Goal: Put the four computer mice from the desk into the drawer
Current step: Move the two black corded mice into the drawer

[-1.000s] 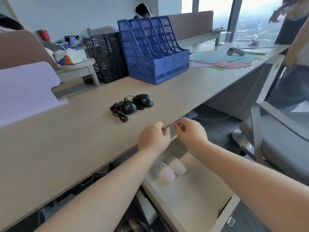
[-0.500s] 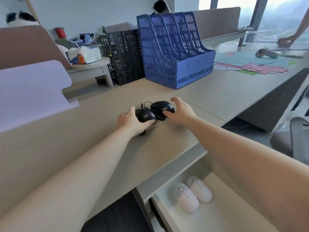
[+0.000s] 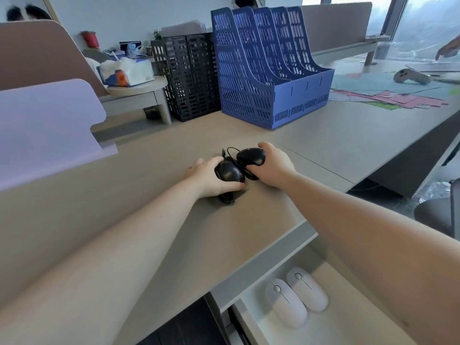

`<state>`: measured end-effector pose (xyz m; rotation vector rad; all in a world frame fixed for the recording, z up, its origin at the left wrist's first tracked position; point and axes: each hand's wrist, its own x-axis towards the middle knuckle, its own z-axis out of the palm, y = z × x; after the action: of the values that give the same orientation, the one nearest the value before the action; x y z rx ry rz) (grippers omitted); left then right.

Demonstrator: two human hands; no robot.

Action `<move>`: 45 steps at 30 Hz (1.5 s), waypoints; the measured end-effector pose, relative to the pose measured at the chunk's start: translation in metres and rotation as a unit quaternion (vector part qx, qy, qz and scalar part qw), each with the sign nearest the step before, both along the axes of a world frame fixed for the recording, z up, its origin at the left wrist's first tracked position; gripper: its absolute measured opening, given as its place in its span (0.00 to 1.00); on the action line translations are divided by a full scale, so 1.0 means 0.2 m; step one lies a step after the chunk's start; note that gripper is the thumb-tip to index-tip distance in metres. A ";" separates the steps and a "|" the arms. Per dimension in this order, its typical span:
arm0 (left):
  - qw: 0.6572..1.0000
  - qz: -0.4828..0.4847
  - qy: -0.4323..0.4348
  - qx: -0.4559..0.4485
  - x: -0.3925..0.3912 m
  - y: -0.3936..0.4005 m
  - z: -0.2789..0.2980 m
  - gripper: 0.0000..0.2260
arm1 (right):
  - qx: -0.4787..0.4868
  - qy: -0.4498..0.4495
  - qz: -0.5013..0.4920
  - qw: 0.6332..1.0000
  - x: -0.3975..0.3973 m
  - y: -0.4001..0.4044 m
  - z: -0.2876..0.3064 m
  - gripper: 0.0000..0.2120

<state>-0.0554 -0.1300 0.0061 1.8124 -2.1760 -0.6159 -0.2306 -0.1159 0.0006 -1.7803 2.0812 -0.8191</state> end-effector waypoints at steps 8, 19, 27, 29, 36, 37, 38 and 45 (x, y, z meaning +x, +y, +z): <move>0.995 -0.045 -0.084 -0.004 -0.06 0.04 0.06 0.43 | -0.003 -0.012 -0.031 0.999 -0.07 0.10 0.02 0.32; 0.992 -0.088 -0.091 -0.002 -0.14 0.09 0.11 0.36 | -0.016 -0.043 -0.036 0.998 -0.10 0.17 0.02 0.30; 0.984 -0.099 -0.135 -0.067 -0.17 0.30 0.11 0.32 | -0.018 -0.061 -0.031 0.998 -0.09 0.31 0.02 0.29; 0.979 -0.110 -0.143 -0.089 -0.18 0.37 0.07 0.32 | -0.014 -0.064 -0.023 0.998 -0.08 0.37 0.03 0.29; 0.982 -0.101 -0.113 -0.114 -0.20 0.62 0.06 0.32 | -0.015 -0.078 -0.022 0.997 -0.13 0.62 0.07 0.29; 0.981 -0.102 -0.113 -0.120 -0.21 0.67 0.07 0.31 | -0.015 -0.075 -0.024 0.997 -0.16 0.67 0.09 0.29; 0.980 -0.105 -0.111 -0.124 -0.24 0.71 0.08 0.30 | -0.015 -0.072 -0.028 0.997 -0.19 0.72 0.10 0.29; 0.973 -0.143 -0.132 -0.122 -0.47 1.05 0.13 0.25 | -0.011 -0.069 -0.056 0.996 -0.40 1.08 0.09 0.22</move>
<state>-0.1503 0.0794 0.0313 1.5415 -2.5819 -0.1490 -0.3097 0.1002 0.0190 -1.5817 2.1034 -0.9700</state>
